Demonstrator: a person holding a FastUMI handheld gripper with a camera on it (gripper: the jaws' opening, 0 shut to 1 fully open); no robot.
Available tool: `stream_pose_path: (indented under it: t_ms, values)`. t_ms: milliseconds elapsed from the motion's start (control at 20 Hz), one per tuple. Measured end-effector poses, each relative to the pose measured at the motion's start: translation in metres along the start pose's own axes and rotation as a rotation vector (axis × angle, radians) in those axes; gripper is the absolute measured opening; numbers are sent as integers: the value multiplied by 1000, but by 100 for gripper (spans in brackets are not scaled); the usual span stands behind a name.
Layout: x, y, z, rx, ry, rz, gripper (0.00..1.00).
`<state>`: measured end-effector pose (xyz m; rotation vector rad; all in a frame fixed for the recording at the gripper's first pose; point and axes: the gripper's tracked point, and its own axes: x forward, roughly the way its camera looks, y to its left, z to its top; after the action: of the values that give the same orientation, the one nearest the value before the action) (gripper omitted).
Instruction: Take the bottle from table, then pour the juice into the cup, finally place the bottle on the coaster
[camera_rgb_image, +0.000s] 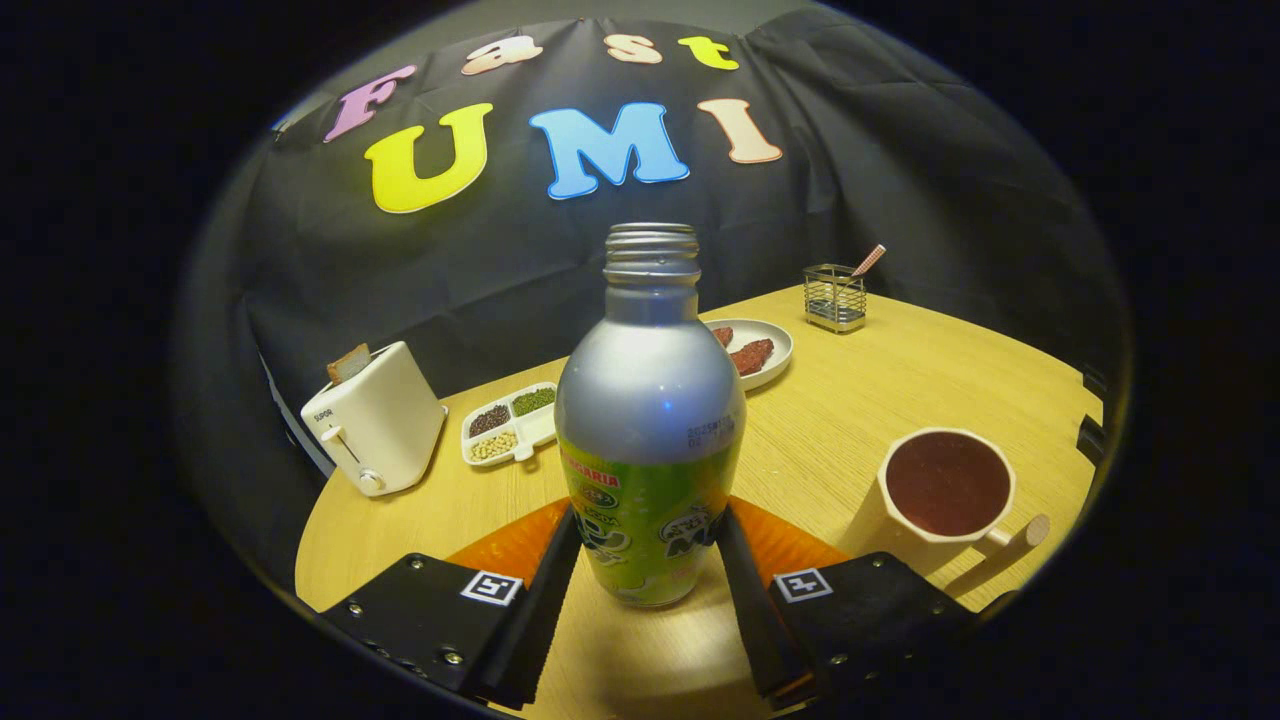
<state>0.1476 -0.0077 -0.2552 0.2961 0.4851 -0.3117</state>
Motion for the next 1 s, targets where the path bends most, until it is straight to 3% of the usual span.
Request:
stream_pose_path:
  t_ms: [500, 1000]
  values:
    - [36, 4, -3, -97, -1, 28, 77]
    - [40, 13, -9, -181, 13, 66, 82]
